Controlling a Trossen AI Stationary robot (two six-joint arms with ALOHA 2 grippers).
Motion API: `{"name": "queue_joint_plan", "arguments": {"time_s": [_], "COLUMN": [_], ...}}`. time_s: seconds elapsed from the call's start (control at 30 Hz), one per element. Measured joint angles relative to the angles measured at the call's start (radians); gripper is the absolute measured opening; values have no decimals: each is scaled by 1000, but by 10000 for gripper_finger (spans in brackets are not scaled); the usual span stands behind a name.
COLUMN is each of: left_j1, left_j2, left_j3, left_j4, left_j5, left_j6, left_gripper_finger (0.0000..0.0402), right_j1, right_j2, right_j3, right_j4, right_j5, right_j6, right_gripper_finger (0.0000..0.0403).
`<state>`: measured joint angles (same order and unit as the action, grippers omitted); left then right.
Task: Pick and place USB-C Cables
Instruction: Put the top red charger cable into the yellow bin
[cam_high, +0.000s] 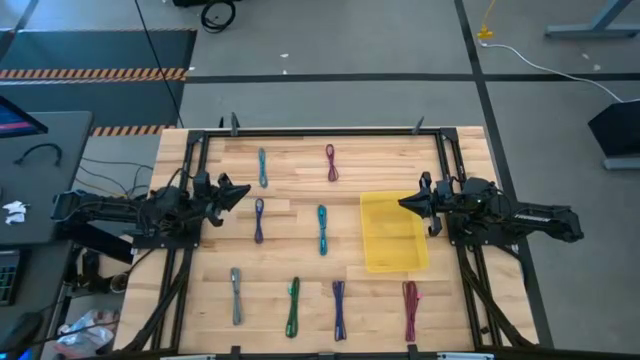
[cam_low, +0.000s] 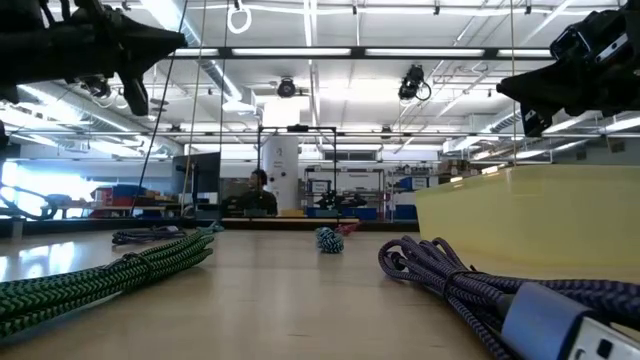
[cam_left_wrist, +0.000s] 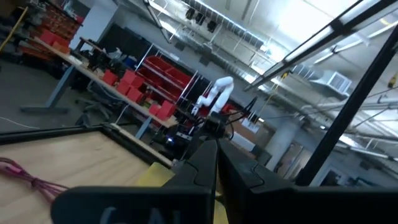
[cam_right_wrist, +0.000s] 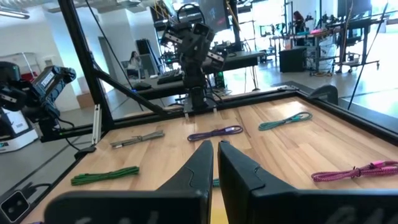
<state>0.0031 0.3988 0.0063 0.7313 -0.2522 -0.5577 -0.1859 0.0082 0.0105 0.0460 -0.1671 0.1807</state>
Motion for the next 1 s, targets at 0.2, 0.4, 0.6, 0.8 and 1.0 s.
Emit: {"name": "queue_joint_plan", "arguments": {"time_s": [0.2, 0.4, 0.6, 0.8, 1.0], "left_j1": [0, 0, 0, 0, 0], "left_j2": [0, 0, 0, 0, 0], "left_j3": [0, 0, 0, 0, 0], "left_j4": [73, 96, 97, 96, 96], "left_j5": [5, 1, -17, -31, -44], "left_j6": [-1, 1, 2, 5, 46], "left_gripper_finger": [20, 20, 20, 20, 20], "right_j1": [0, 0, 0, 0, 0], "right_j2": [0, 0, 0, 25, 239], "right_j3": [0, 0, 0, 97, 314], "right_j4": [135, 451, 748, 577, 306], "right_j5": [2, 116, 139, 141, 167], "right_j6": [94, 229, 160, 214, 241], "right_gripper_finger": [30, 28, 21, 22, 39]}}
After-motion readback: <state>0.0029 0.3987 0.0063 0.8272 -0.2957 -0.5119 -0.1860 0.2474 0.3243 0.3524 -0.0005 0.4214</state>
